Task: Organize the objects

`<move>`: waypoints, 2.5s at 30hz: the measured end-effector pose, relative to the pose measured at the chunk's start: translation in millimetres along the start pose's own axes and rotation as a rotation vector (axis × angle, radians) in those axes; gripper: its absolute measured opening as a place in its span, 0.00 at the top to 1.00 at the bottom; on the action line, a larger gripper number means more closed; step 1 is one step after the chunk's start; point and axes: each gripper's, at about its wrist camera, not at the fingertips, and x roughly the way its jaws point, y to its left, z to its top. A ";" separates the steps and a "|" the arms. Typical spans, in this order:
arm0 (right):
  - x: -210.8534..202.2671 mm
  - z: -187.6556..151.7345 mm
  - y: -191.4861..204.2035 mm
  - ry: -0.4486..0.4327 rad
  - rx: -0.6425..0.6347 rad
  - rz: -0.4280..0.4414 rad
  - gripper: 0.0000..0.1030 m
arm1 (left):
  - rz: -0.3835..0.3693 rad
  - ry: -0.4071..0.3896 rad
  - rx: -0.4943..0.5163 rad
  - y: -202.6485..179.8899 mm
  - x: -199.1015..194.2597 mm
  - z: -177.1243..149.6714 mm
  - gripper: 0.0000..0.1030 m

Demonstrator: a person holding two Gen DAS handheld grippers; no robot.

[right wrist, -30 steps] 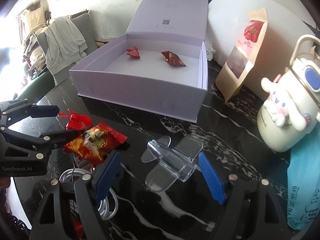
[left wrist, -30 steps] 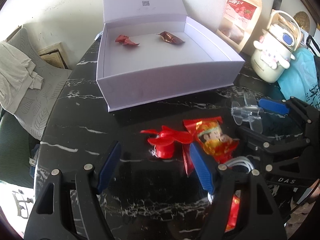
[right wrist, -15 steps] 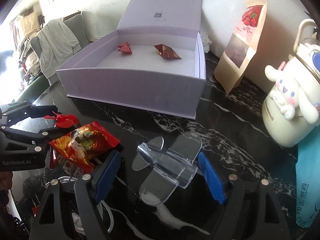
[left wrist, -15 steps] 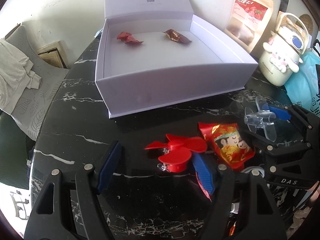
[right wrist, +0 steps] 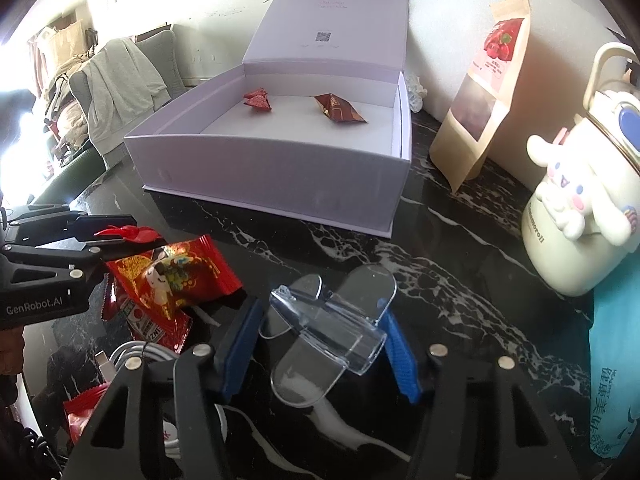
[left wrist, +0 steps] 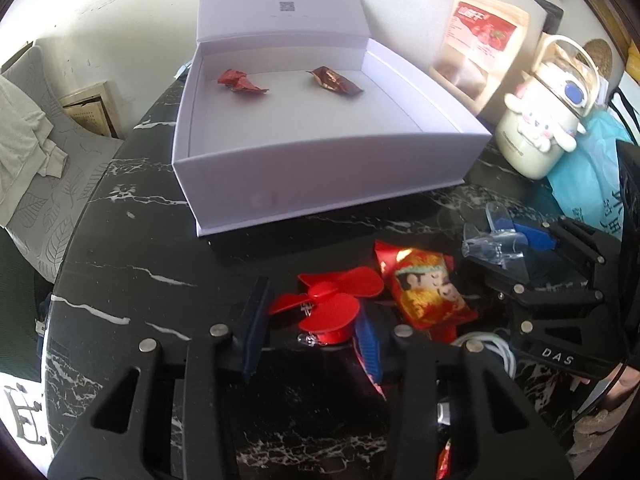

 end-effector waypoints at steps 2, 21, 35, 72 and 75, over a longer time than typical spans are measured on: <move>-2.1 -1.4 -0.1 0.004 0.004 0.001 0.41 | 0.010 0.004 0.006 -2.8 -1.8 -2.0 0.63; -49.3 -13.1 3.2 -0.056 0.003 -0.004 0.41 | 0.024 -0.055 0.004 -14.3 -43.8 -14.4 0.64; -96.2 -13.6 11.4 -0.118 -0.022 -0.003 0.41 | 0.045 -0.126 0.025 -23.9 -93.8 -12.9 0.64; -163.0 68.4 17.5 -0.268 -0.108 0.006 0.41 | 0.106 -0.223 0.146 -51.6 -145.3 71.8 0.63; -158.2 79.7 17.5 -0.267 -0.113 0.006 0.41 | 0.109 -0.222 0.145 -49.3 -142.8 81.4 0.63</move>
